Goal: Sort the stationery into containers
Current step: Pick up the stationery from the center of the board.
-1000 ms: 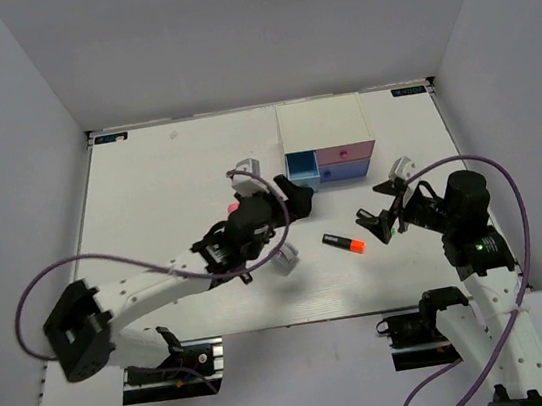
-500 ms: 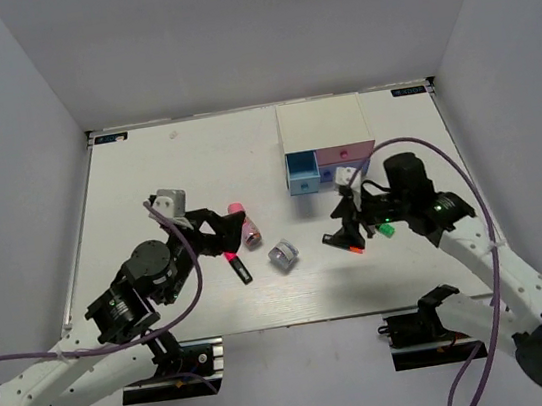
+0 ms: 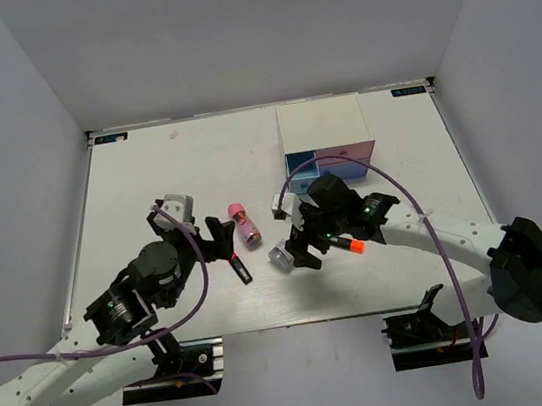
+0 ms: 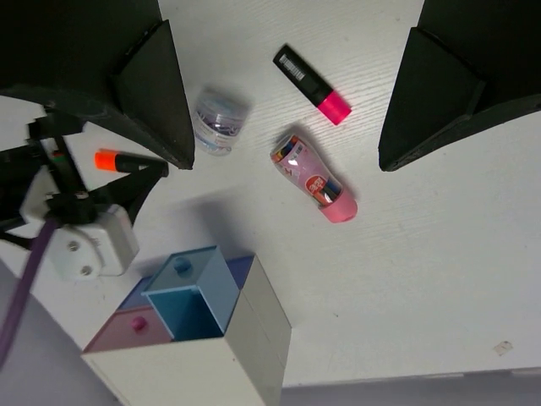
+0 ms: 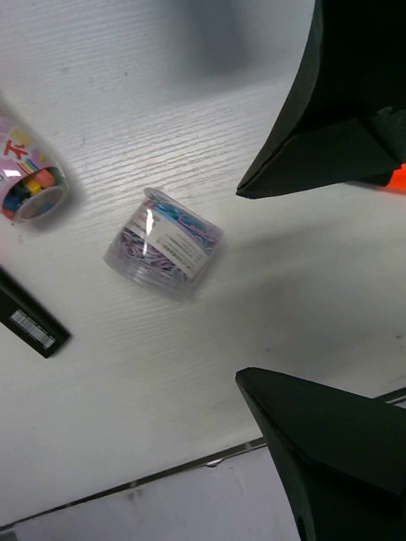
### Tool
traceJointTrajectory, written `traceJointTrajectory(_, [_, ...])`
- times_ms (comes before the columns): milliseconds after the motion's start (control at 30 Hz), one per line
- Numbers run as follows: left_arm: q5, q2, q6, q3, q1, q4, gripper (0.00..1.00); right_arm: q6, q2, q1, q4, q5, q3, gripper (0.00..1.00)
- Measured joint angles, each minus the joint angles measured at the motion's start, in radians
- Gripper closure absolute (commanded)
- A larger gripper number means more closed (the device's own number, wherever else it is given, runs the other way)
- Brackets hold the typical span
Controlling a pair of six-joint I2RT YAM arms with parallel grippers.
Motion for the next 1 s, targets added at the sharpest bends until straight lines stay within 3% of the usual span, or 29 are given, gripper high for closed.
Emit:
traceJointTrajectory(67, [-0.012,-0.036,0.001,0.000,0.000,0.001,0.00,0.015,0.036,0.017,0.034,0.017,0.013,0.28])
traceJointTrajectory(167, [-0.025,-0.074,0.001,0.000,0.000,0.005,0.00,0.047,0.085,0.051,0.095,0.061,0.014,0.28])
traceJointTrajectory(400, [-0.025,-0.051,0.001,0.000,0.000,0.005,0.00,0.122,0.171,0.101,0.159,0.200,0.024,0.16])
traceJointTrajectory(433, [-0.021,-0.045,0.001,0.000,0.000,0.005,0.00,0.129,0.174,0.105,0.164,0.222,0.024,0.10])
traceJointTrajectory(633, [-0.003,-0.038,0.001,0.000,0.000,0.005,0.00,0.153,0.221,0.117,0.186,0.310,0.064,0.10])
traceJointTrajectory(1000, [0.012,-0.043,0.001,0.000,0.000,0.005,0.00,0.174,0.353,0.128,0.164,0.298,0.116,0.11])
